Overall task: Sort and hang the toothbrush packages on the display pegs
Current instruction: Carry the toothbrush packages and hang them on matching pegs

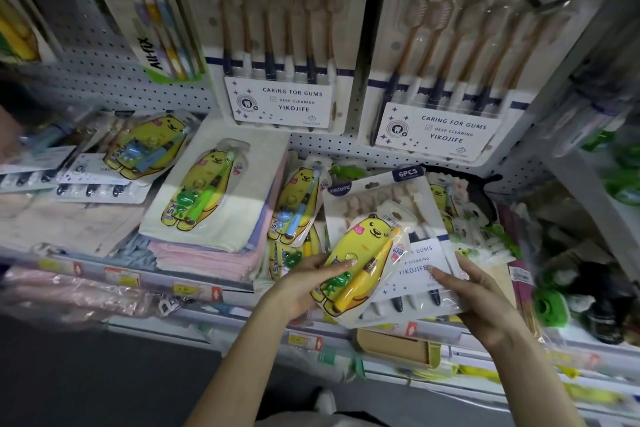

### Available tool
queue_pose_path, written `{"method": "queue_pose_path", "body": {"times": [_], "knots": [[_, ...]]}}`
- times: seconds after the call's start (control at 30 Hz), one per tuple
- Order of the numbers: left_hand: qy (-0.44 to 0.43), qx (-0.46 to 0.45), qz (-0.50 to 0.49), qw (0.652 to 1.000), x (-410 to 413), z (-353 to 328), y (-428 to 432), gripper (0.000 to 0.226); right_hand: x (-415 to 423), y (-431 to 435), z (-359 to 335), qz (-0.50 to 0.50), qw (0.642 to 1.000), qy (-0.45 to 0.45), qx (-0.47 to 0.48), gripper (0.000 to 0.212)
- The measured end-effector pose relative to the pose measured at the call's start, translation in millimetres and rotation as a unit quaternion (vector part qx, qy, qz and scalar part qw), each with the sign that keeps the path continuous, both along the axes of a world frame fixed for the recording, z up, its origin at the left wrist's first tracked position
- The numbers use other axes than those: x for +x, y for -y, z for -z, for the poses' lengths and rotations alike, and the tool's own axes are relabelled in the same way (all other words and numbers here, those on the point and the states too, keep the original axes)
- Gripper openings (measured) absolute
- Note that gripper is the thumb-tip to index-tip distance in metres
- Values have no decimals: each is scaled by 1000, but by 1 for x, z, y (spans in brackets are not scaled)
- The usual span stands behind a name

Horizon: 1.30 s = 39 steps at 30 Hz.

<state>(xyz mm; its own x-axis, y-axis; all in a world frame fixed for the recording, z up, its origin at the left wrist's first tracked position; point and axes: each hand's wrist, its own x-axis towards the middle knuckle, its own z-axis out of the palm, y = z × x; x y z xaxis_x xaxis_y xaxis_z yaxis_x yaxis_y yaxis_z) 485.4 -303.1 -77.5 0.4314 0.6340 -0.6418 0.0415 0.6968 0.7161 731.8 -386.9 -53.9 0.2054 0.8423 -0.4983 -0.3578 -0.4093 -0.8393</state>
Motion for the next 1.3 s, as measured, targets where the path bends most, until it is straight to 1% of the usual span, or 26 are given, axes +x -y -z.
{"method": "queue_pose_path", "body": {"times": [0.03, 0.07, 0.17, 0.2, 0.23, 0.27, 0.3, 0.33, 0.4, 0.47, 0.53, 0.57, 0.63, 0.67, 0.7, 0.73, 0.77, 0.8, 0.9, 0.97, 1.03, 1.1, 1.23, 1.3], "knots": [[3, -5, 9, 1000, -2, 3, 1, 66, 2, 0, 0, 8, 1000, -5, 0, 46], [3, -9, 8, 1000, -4, 5, 2, 64, 4, 0, 0, 15, 1000, -11, -1, 47], [0, -19, -11, 1000, -9, 13, 3, 96, 8, 1, 0, 29, 999, -21, -3, 51], [1, -20, -21, 1000, -10, 13, 3, 94, 8, 2, 0, 33, 999, -23, -5, 49], [1, -23, -25, 999, -11, 12, 3, 79, 8, 3, -1, 35, 999, -28, -7, 43], [-1, -24, -27, 999, -14, 10, 4, 58, 8, 4, -1, 39, 999, -33, -9, 37], [-1, -29, -29, 999, -17, 10, 5, 37, 7, 5, 0, 42, 998, -37, -12, 33], [5, -26, -33, 999, -19, 6, 8, 23, 7, 6, -1, 43, 998, -38, -16, 32], [18, -10, -44, 999, -26, 1, 12, 12, 5, 7, 0, 47, 998, -35, -22, 35], [3, -6, -60, 998, -34, -4, 14, 17, 5, 8, 2, 52, 998, -31, -27, 36], [-13, -14, -92, 996, -45, 1, 9, 32, 3, 9, 3, 53, 998, -27, -31, 43], [-5, -15, -108, 994, -49, 0, 6, 45, 3, 9, 3, 53, 998, -26, -32, 52], [10, -4, -134, 991, -54, -5, 3, 81, 1, 10, 3, 55, 998, -18, -31, 69], [11, 8, -141, 990, -56, -7, 2, 91, 0, 9, 3, 56, 998, -14, -29, 65], [9, 17, -153, 988, -58, -6, 1, 91, 0, 9, 4, 57, 998, -16, -24, 52], [10, 26, -166, 986, -59, -8, 1, 83, 0, 9, 3, 55, 998, -23, -16, 38], [22, 26, -172, 985, -60, -10, 0, 75, 0, 9, 3, 52, 998, -29, -9, 31], [33, 25, -173, 984, -60, -12, 0, 72, -1, 9, 3, 46, 999, -30, -3, 28], [59, 14, -175, 983, -64, -16, 1, 79, -3, 13, -1, 12, 1000, -13, 23, 34], [85, -1, -177, 980, -63, -19, 4, 65, -1, 17, -1, -6, 999, 12, 53, 38], [88, -20, -193, 977, -67, -17, 6, 47, 1, 21, -1, -17, 996, 37, 83, 40], [96, -31, -200, 975, -71, -17, 8, 37, 6, 25, -1, -24, 992, 59, 110, 41], [111, 0, -215, 970, -76, -29, 9, 42, 18, 32, -1, -33, 985, 96, 139, 42], [115, 18, -219, 969, -78, -35, 8, 39, 22, 32, -2, -44, 981, 112, 152, 43]]}}
